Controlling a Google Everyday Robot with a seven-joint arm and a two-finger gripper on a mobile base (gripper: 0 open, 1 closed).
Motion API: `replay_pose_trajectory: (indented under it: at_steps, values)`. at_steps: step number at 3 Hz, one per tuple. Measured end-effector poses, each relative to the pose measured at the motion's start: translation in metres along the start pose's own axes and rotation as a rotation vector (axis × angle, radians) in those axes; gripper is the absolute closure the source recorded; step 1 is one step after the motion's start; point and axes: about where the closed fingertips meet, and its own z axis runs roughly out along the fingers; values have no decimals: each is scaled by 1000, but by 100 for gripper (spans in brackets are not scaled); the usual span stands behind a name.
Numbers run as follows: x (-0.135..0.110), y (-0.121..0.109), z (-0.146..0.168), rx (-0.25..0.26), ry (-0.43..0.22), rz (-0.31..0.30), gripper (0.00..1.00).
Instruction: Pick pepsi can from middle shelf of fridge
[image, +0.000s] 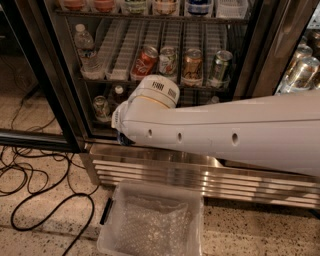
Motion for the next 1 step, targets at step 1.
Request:
replay_pose_trajectory:
  at_steps: [1]
  values:
    - [1, -1, 1, 3, 4, -25, 100]
